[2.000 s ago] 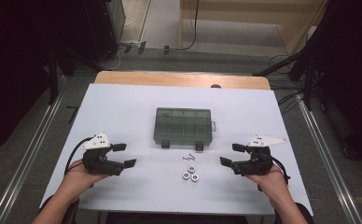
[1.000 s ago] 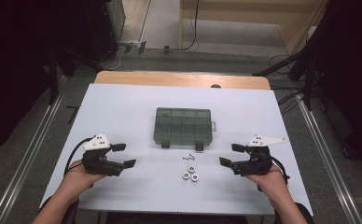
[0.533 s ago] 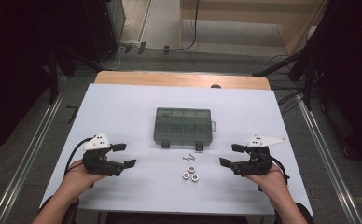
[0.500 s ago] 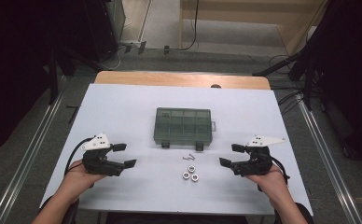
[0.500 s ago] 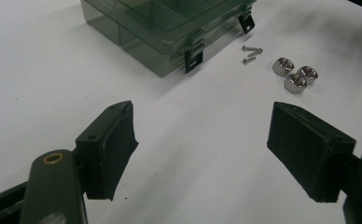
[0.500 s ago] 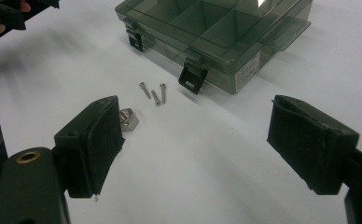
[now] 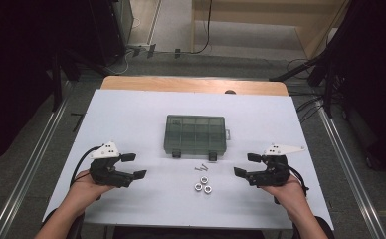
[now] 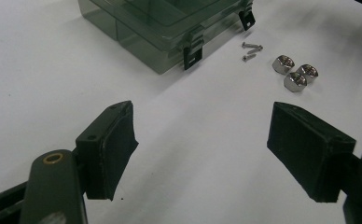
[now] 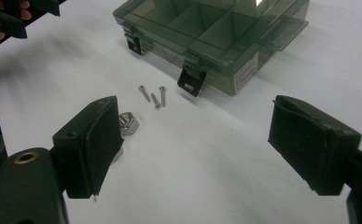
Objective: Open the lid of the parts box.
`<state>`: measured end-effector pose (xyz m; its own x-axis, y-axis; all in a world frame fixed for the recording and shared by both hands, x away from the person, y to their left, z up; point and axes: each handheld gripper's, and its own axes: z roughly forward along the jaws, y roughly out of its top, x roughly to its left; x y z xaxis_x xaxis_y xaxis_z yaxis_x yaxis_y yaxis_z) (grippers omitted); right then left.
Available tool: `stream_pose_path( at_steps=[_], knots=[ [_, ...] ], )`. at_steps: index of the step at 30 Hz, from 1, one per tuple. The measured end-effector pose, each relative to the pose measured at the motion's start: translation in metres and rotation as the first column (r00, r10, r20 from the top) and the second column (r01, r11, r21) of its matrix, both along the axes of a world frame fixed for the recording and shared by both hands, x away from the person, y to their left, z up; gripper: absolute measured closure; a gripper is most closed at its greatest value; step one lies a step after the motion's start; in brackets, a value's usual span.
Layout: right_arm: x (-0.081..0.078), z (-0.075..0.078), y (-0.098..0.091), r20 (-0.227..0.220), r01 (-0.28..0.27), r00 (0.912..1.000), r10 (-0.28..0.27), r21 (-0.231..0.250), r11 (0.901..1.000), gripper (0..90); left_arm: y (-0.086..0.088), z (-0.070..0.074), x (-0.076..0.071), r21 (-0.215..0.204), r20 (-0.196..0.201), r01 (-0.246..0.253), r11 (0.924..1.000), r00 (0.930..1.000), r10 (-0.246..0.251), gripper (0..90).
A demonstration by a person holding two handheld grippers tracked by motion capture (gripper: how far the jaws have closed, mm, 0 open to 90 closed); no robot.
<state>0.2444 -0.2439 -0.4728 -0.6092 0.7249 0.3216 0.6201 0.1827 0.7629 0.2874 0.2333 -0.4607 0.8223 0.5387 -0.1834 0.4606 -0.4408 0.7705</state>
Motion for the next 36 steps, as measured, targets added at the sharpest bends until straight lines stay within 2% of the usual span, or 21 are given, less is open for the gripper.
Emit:
stream_pose_path(
  at_steps=[5,21,36],
  knots=[
    [0.002,0.001,0.000,-0.004,0.013,0.9999,-0.013,0.005,0.9999,17.6,-0.001,0.000,0.000,0.002,0.003,-0.001,1.0000,1.0000,0.001,23.1],
    [0.012,0.011,0.008,-0.002,0.023,0.9997,-0.023,-0.021,0.9995,17.7,-0.001,-0.001,0.001,0.019,0.001,-0.007,0.9998,1.0000,0.007,23.1],
    [0.033,0.022,0.018,0.011,0.029,0.9995,-0.028,-0.044,0.9986,18.1,-0.001,-0.002,0.002,0.013,-0.005,-0.016,0.9998,0.9999,0.016,23.2]
  ],
)
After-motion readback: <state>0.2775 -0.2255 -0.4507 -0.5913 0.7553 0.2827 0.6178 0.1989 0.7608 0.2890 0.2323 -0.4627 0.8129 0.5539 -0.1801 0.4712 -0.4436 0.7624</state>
